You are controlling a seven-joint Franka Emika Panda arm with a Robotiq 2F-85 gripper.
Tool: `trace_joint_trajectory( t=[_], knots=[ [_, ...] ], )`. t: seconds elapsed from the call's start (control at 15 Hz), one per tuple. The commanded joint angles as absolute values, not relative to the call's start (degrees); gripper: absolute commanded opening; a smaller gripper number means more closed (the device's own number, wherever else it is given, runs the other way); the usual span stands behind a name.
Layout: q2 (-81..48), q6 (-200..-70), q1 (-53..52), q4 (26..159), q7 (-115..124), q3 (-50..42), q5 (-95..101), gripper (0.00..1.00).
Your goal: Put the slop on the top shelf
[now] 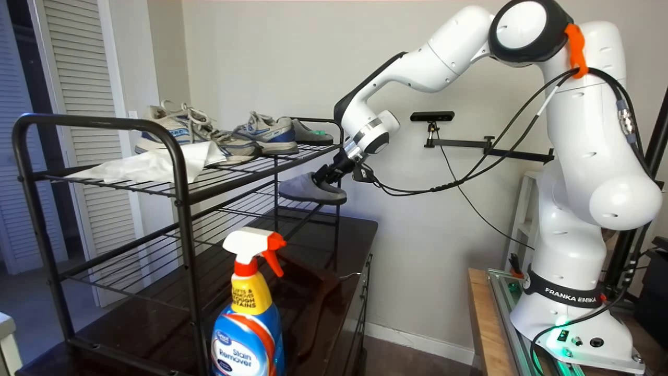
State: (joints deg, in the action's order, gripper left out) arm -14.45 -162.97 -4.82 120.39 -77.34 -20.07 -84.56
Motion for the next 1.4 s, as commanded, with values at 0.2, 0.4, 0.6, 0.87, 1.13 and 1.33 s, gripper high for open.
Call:
trace_joint_trajectory(
  t=[0.2,0.4,0.6,0.87,1.13,1.33],
  knots=[
    [-21.1,-165.1,-4.6,114.2,-78.2,-19.7,-87.8,0.31],
    [-21.0,-165.0,-4.4,113.7,-77.7,-19.8,-87.8,0.1],
    [-19.1,-163.4,-4.2,116.2,-73.7,-20.7,-84.6,0.0],
    [-16.6,-156.4,0.9,120.6,-60.4,-18.7,-69.4,0.0],
    [-14.1,-144.9,-2.6,122.1,-53.5,-27.5,-55.6,0.01],
    [-10.1,-138.3,-3.1,124.3,-50.9,-31.0,-46.0,0.01]
  ],
)
